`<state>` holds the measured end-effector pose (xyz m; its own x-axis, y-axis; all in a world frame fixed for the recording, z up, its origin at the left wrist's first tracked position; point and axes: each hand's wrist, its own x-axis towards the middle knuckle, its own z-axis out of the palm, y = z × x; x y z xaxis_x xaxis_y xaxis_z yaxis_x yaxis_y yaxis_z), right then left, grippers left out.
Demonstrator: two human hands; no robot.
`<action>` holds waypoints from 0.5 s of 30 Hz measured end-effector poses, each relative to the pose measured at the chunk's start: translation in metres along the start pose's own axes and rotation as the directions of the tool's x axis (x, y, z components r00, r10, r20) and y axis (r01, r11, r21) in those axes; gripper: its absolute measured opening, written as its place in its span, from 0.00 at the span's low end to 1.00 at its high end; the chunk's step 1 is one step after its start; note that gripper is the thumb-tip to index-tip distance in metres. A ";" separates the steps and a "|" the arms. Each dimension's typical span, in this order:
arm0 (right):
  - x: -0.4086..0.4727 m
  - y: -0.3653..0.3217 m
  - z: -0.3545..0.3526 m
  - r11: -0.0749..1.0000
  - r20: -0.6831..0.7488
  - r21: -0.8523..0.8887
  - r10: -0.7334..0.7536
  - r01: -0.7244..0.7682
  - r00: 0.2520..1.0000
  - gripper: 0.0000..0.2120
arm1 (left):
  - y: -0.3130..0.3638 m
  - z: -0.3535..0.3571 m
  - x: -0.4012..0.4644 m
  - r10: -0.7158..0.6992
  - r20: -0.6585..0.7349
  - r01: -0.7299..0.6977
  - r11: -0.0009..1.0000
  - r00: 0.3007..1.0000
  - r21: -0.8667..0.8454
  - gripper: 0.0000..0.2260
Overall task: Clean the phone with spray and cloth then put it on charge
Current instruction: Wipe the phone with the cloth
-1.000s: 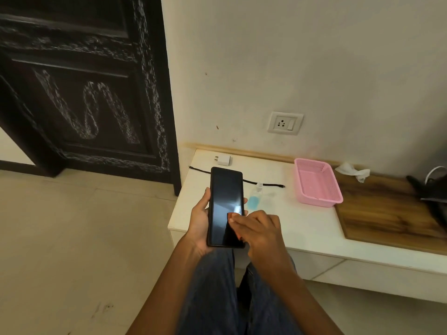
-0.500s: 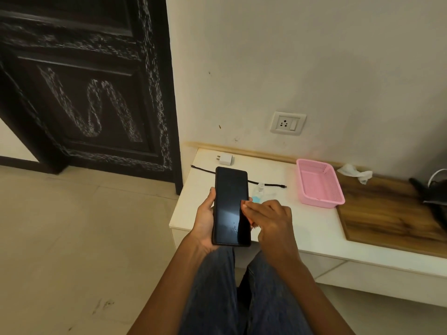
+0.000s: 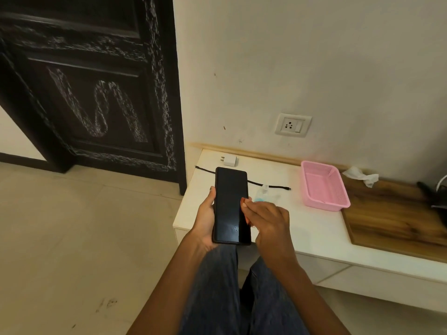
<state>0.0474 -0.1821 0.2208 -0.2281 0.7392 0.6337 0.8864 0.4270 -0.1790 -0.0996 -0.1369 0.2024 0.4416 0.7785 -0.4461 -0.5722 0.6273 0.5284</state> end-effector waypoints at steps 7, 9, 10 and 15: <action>-0.030 -0.007 0.000 0.997 0.061 0.070 -0.042 0.038 0.997 0.17 | -0.005 -0.008 0.003 -0.006 0.003 0.006 0.997 1.000 -0.081 0.35; -0.025 -0.006 0.000 0.998 0.048 0.056 0.009 -0.012 0.999 0.15 | -0.006 -0.006 0.005 -0.022 -0.004 0.022 0.997 1.000 -0.071 0.36; -0.026 -0.007 0.000 0.998 0.045 0.057 0.024 -0.026 0.999 0.15 | -0.005 -0.005 0.006 -0.017 -0.006 0.017 0.997 1.000 -0.070 0.36; -0.052 -0.014 0.002 0.998 0.056 0.061 -0.031 0.028 0.998 0.21 | -0.003 -0.008 0.006 0.041 -0.014 -0.043 0.991 0.999 -0.130 0.34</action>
<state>0.0459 -0.2254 0.1893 -0.2781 0.7535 0.5957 0.8535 0.4784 -0.2066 -0.1009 -0.1342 0.1929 0.4076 0.8033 -0.4343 -0.6755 0.5853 0.4485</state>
